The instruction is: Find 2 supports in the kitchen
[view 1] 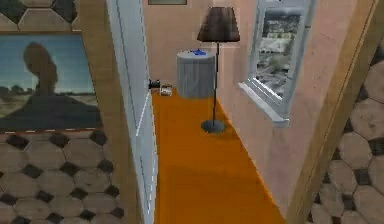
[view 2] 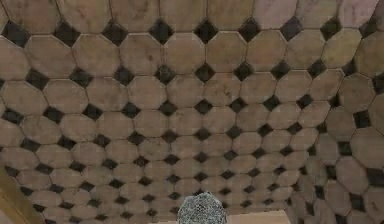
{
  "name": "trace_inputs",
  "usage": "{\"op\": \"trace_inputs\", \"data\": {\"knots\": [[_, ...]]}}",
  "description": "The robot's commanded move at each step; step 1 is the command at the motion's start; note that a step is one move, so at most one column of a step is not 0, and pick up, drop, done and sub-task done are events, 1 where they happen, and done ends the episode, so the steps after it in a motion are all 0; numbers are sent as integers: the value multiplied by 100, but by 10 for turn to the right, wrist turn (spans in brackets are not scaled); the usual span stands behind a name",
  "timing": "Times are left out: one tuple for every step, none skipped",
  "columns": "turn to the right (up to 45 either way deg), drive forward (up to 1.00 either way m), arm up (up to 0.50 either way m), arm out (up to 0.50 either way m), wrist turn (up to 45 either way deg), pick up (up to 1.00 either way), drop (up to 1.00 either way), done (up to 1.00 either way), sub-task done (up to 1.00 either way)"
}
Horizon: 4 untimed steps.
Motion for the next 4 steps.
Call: {"op": "trace_inputs", "data": {"knots": [[0, 100, 0, 0, 0, 0, 0, 0, 0], [-60, 0, 0, 0, 0, 0, 0, 0, 0], [0, 55, 0, 0, 0, 0, 0, 0, 0], [90, 0, 0, 0, 0, 0, 0, 0, 0]]}}
